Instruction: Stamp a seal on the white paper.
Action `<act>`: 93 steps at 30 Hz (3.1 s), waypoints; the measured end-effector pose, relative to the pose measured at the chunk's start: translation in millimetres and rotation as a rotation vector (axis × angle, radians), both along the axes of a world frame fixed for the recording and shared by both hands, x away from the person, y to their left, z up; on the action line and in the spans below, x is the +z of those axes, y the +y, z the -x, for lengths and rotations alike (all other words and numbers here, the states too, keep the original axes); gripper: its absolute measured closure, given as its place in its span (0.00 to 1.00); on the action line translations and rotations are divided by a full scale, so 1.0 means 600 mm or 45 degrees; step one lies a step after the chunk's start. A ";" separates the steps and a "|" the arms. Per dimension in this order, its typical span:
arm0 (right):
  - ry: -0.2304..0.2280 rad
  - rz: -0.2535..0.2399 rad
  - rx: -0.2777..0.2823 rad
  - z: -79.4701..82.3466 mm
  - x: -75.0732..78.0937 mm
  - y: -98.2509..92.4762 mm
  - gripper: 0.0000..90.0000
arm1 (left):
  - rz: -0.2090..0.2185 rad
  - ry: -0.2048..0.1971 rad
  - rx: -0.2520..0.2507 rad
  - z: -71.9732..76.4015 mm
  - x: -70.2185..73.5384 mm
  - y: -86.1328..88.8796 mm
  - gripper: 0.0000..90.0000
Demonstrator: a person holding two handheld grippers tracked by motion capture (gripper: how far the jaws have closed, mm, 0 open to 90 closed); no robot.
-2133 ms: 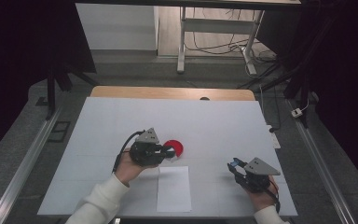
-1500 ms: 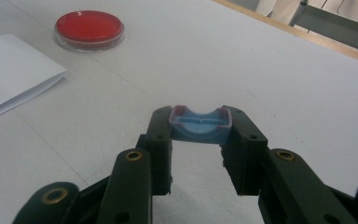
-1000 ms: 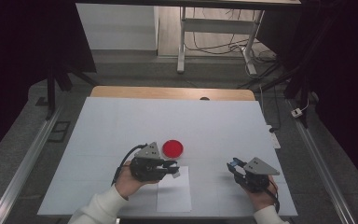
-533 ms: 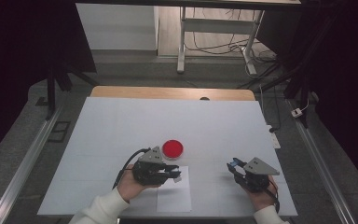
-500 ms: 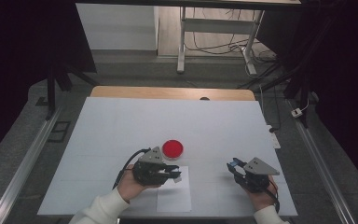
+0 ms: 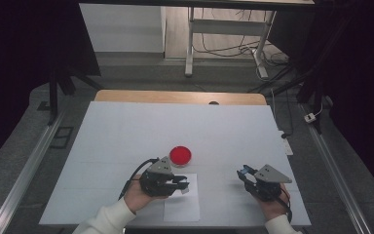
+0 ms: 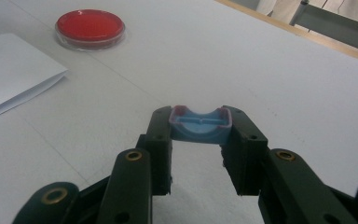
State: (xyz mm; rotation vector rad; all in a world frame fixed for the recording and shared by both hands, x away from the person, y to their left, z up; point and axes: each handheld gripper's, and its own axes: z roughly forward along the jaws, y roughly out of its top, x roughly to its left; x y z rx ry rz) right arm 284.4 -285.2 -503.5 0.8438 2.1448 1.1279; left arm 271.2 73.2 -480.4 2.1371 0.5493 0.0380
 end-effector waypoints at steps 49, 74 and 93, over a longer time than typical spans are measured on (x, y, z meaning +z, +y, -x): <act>0.000 0.009 -0.004 0.000 0.000 -0.001 0.71 | -0.151 -0.005 0.020 -0.008 -0.042 -0.012 0.83; 0.000 0.004 0.002 0.000 0.000 -0.001 0.71 | -0.194 -0.043 0.011 -0.002 -0.044 -0.017 0.84; 0.000 0.003 0.003 0.000 0.000 0.000 0.71 | -0.285 -0.063 -0.001 0.003 -0.044 -0.026 0.84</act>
